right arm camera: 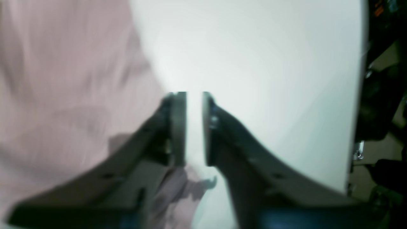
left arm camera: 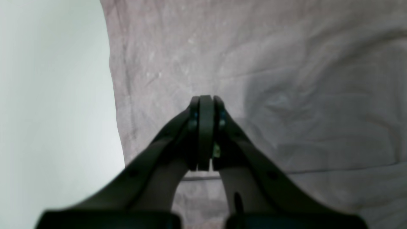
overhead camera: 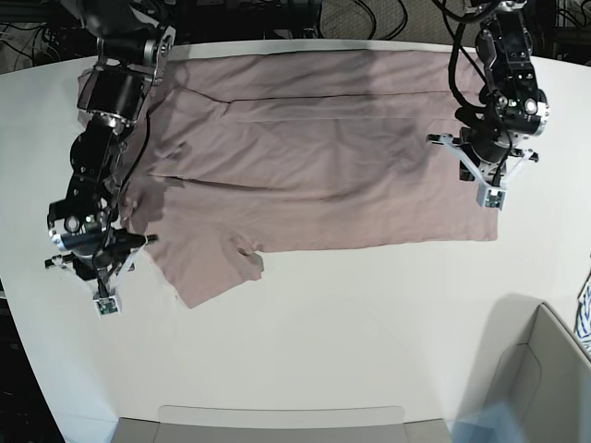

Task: Fold the T-shirt properly
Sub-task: 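Reach both grippers down to the hem corners of the shirt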

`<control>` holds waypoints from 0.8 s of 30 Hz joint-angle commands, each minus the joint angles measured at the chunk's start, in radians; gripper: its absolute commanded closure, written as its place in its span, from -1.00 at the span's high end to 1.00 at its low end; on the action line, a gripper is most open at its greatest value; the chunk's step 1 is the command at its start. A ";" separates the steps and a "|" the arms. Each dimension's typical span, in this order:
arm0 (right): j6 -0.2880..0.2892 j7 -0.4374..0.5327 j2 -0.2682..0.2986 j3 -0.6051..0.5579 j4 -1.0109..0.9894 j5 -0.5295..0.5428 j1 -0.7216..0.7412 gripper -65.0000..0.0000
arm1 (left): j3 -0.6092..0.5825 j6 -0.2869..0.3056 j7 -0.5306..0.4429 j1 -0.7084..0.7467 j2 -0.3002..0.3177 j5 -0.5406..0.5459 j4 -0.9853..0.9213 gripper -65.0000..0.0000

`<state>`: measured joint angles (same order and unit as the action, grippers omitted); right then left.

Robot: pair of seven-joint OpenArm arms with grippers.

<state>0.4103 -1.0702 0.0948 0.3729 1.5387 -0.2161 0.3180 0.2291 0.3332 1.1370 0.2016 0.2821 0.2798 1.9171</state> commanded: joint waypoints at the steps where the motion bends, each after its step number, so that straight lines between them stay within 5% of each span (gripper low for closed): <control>1: 0.002 0.003 0.013 -0.024 -0.020 -0.004 0.050 -0.36 | 0.005 -0.004 -0.016 -0.008 0.010 0.002 0.015 -1.00; 7: 0.002 0.084 0.069 -0.185 -0.281 0.059 0.192 0.11 | 0.005 -0.004 -0.016 -0.008 0.010 0.002 0.015 -1.00; 17: -0.008 0.447 0.070 -0.110 -0.823 0.076 0.382 0.12 | 0.005 -0.004 -0.016 -0.008 0.012 0.002 0.015 -1.00; 24: -0.008 0.595 0.095 -0.102 -1.107 0.076 0.456 0.12 | 0.005 -0.004 -0.016 -0.011 0.012 0.002 0.015 -1.00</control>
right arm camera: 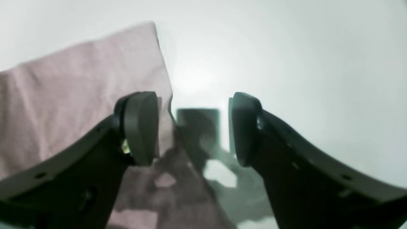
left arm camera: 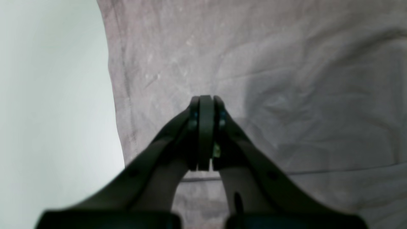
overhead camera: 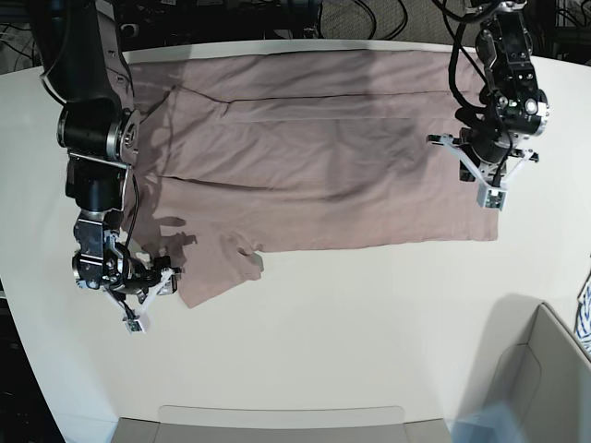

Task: Fold the T-shirt properly
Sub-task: 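Reach both grippers down to the hem corners of the shirt, then grasp the hem corners and fold the hem over toward the collar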

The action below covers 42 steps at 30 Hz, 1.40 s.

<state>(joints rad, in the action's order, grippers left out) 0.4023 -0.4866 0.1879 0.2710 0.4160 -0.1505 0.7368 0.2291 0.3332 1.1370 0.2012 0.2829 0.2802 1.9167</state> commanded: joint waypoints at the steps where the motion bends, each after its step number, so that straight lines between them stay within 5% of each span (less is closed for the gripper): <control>1: 0.001 0.029 0.002 0.000 -0.019 0.009 0.040 0.12 | 0.005 -0.004 -0.016 -0.022 0.011 0.001 0.016 -1.00; 5: 0.002 0.070 0.002 0.000 -0.111 0.009 0.048 0.12 | 0.005 -0.004 -0.008 -0.056 0.014 0.000 0.010 -1.00; 10: 0.005 0.070 -0.005 0.000 -0.124 0.009 0.045 0.12 | 0.057 0.004 -0.004 -0.139 0.016 0.000 -0.006 -0.43; 14: 0.005 0.068 -0.005 -0.002 -0.124 0.009 0.043 0.12 | 0.102 0.013 0.004 -0.251 0.025 0.001 -0.147 -0.27; 20: 0.005 0.067 0.000 -0.017 -0.124 0.009 0.042 0.12 | 0.111 0.266 -0.018 -0.454 0.109 -0.002 -0.527 -0.27; 24: 0.004 0.067 0.000 -0.095 -0.124 0.009 0.037 0.12 | 0.154 0.363 -0.071 -0.536 0.149 -0.006 -0.722 -0.27; 42: 0.002 0.067 0.000 -0.115 -0.122 0.012 0.025 0.12 | 0.092 0.365 -0.289 -0.681 0.213 -0.008 -1.156 -0.27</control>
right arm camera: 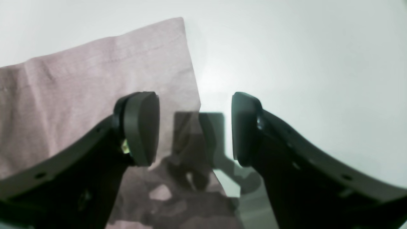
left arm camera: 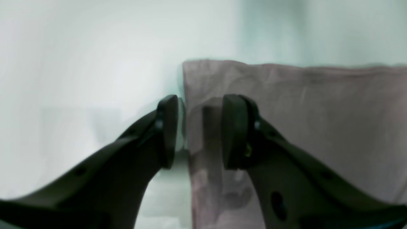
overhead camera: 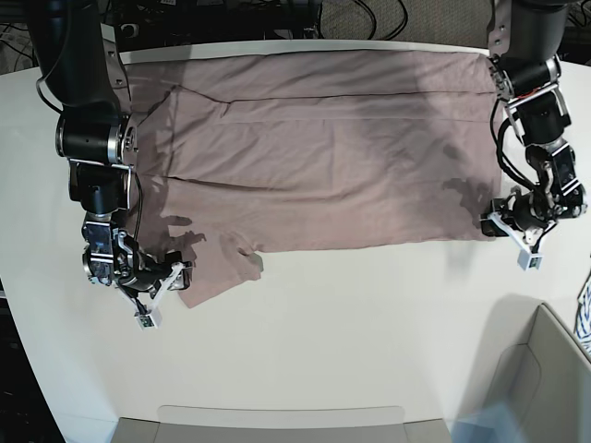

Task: Fold the T-shirt properly
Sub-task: 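Grasp the hem corners and fold the hem over toward the collar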

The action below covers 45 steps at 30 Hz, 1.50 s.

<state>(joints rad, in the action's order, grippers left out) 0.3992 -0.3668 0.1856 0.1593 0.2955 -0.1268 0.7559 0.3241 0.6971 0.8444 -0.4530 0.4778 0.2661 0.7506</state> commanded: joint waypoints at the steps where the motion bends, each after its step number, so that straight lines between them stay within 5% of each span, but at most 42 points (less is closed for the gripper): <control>1: 0.005 -0.053 0.002 -0.002 -0.002 -0.012 0.006 0.12 | -0.010 0.001 -0.012 -0.026 0.020 0.006 -0.009 -0.27; 12: 0.005 -0.053 0.002 -0.005 0.000 -0.012 0.001 0.12 | -0.053 0.001 -0.053 -0.048 0.031 0.006 -0.042 -0.27; 15: 0.005 -0.053 -0.001 -0.010 0.000 -0.014 0.001 0.06 | -0.053 0.001 -0.046 -0.046 0.029 0.006 -0.042 -0.49; 18: 0.007 -0.053 -0.002 -0.010 0.000 -0.014 0.004 -0.28 | -0.084 0.001 -0.044 -0.045 0.029 0.006 -0.042 -0.93; 22: 0.005 -0.050 -0.004 0.001 0.003 -0.006 0.011 -0.98 | -0.130 0.001 -0.044 -0.017 0.031 0.008 -0.041 -1.00; 34: 0.002 -0.042 -0.015 0.003 0.018 -0.006 0.150 -1.00 | -0.015 0.001 -0.046 -0.105 0.031 0.008 -0.038 -1.00; 39: -0.081 -0.018 -0.019 0.003 0.017 -0.006 0.216 -1.00 | -0.021 0.001 -0.052 -0.171 0.032 0.008 -0.039 -1.00; 45: -0.082 -0.011 -0.019 0.003 0.017 0.005 0.231 -1.00 | -0.021 0.001 -0.038 -0.209 0.035 0.008 -0.038 -1.00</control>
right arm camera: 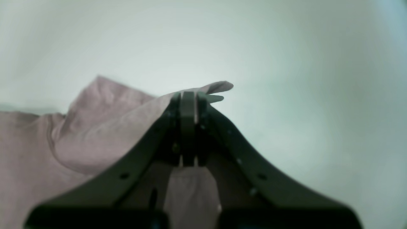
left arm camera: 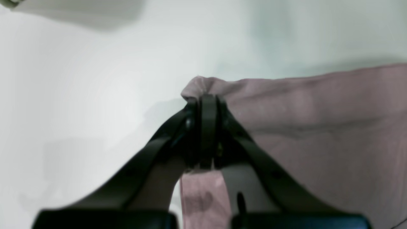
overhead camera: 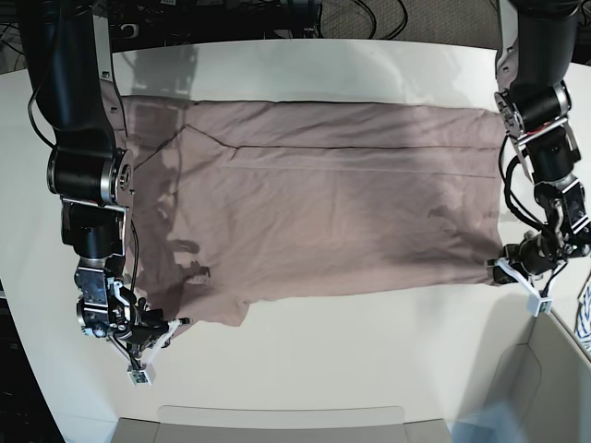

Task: Fold the T-shirt properly
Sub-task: 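Grasp the hem corners and fold the hem over toward the collar, then lay the folded hem down and open both grippers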

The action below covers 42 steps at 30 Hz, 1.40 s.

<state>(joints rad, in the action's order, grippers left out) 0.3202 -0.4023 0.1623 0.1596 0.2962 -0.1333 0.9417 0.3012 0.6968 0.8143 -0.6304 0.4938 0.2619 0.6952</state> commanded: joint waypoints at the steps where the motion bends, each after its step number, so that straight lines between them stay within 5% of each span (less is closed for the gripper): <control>1: -0.003 0.024 0.004 0.002 0.016 0.028 0.041 -1.00 | 0.006 0.001 0.004 -0.032 0.022 0.012 0.017 -1.00; 9: 0.001 -0.120 0.056 -0.005 0.111 0.195 -0.040 -1.00 | 0.008 0.001 0.055 0.076 0.046 0.020 0.157 -1.00; 22: 0.001 -0.513 0.024 -0.001 0.981 0.212 -0.465 -1.00 | 0.011 0.001 0.113 0.346 0.041 0.020 0.461 -1.00; 30: 0.001 -0.610 0.027 0.001 1.167 0.212 -0.599 -1.00 | 0.013 0.001 0.121 0.461 0.041 0.020 0.584 -1.00; 38: 0.006 -0.720 0.029 0.074 1.334 0.212 -0.688 -1.00 | 0.099 0.001 0.250 0.496 0.012 0.020 0.700 -1.00; 42: 0.078 -0.771 0.027 0.080 1.412 0.208 -0.743 -1.00 | 0.097 0.001 0.251 0.534 -0.008 0.018 0.723 -1.00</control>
<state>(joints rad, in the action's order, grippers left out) 0.3946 -1.1793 0.1822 0.2356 1.6882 0.0750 0.1799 0.3935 0.7006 1.0737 -0.0803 0.4648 0.2779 1.4033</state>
